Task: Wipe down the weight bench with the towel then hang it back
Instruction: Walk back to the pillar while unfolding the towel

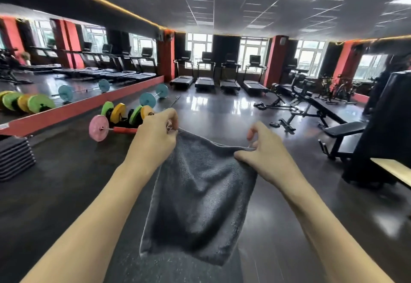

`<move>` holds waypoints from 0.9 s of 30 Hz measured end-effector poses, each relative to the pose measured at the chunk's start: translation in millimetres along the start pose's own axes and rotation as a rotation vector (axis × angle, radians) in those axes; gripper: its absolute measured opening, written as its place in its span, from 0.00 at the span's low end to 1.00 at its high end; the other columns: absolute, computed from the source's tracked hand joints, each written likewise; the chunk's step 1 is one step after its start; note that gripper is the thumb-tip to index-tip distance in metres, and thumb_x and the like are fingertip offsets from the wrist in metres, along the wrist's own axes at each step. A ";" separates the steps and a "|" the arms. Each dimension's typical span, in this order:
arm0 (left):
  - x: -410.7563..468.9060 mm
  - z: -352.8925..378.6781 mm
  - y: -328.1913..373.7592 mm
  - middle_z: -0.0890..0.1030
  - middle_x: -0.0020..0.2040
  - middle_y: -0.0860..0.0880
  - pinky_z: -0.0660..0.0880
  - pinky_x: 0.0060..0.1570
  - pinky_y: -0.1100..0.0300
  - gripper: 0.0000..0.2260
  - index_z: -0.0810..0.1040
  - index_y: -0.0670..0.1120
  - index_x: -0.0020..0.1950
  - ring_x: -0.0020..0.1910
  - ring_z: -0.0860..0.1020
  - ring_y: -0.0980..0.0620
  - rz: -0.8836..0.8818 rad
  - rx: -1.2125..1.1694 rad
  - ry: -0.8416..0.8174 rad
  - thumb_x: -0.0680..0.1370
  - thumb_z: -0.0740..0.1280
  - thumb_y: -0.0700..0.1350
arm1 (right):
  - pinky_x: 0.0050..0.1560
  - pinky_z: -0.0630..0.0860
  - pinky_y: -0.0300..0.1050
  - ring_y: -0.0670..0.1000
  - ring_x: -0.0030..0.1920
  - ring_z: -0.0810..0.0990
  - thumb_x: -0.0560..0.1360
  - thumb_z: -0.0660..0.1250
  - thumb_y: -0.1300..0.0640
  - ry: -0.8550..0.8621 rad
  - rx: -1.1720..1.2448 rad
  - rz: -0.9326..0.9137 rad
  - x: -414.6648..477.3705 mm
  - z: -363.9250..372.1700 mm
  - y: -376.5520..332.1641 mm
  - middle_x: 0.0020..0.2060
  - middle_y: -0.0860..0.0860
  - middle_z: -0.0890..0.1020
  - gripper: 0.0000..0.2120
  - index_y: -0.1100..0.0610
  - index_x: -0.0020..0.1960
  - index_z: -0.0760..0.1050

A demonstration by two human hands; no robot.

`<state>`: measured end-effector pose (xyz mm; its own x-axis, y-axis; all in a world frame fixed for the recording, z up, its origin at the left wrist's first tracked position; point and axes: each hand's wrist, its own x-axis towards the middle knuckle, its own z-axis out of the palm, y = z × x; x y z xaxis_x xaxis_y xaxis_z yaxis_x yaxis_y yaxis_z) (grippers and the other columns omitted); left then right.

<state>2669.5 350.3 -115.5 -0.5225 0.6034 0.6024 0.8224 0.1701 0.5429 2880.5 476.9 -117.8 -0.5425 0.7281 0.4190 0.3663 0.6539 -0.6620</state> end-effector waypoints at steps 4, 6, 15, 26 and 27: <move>61.3 12.8 -38.4 0.77 0.34 0.49 0.67 0.27 0.69 0.10 0.73 0.49 0.42 0.28 0.70 0.57 0.021 -0.075 0.063 0.75 0.70 0.36 | 0.23 0.68 0.38 0.50 0.26 0.69 0.69 0.72 0.65 -0.125 0.204 -0.001 81.2 51.5 -17.0 0.27 0.62 0.75 0.16 0.52 0.45 0.67; 89.0 17.6 -57.2 0.80 0.35 0.48 0.68 0.28 0.70 0.12 0.72 0.50 0.42 0.28 0.71 0.57 0.011 -0.121 0.062 0.72 0.72 0.36 | 0.22 0.73 0.40 0.52 0.24 0.72 0.70 0.73 0.69 -0.218 0.387 0.088 123.2 75.5 -23.6 0.28 0.63 0.77 0.15 0.57 0.47 0.69; 196.3 73.5 -120.8 0.82 0.40 0.50 0.81 0.43 0.49 0.11 0.76 0.47 0.47 0.43 0.82 0.49 0.072 -0.214 -0.003 0.71 0.76 0.39 | 0.30 0.83 0.45 0.51 0.28 0.83 0.73 0.68 0.74 -0.360 0.623 0.187 275.2 174.6 -27.7 0.39 0.63 0.81 0.07 0.66 0.48 0.76; 351.9 180.1 -228.5 0.87 0.45 0.52 0.82 0.46 0.63 0.13 0.85 0.47 0.49 0.46 0.85 0.57 -0.007 -0.314 0.061 0.67 0.82 0.41 | 0.40 0.85 0.40 0.54 0.41 0.89 0.77 0.61 0.74 -0.465 0.851 0.178 484.0 254.2 47.2 0.43 0.59 0.88 0.14 0.60 0.47 0.83; 368.8 187.6 -241.3 0.88 0.44 0.51 0.81 0.45 0.64 0.11 0.85 0.45 0.47 0.45 0.86 0.57 -0.040 -0.372 0.106 0.68 0.81 0.38 | 0.44 0.85 0.40 0.54 0.43 0.89 0.77 0.65 0.72 -0.500 0.777 0.099 504.2 259.5 53.4 0.46 0.59 0.88 0.13 0.59 0.50 0.84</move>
<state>2320.6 677.9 -134.1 -0.5885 0.5152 0.6232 0.6735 -0.1140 0.7303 2430.4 825.6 -103.2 -0.8650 0.4815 0.1411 -0.0829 0.1402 -0.9866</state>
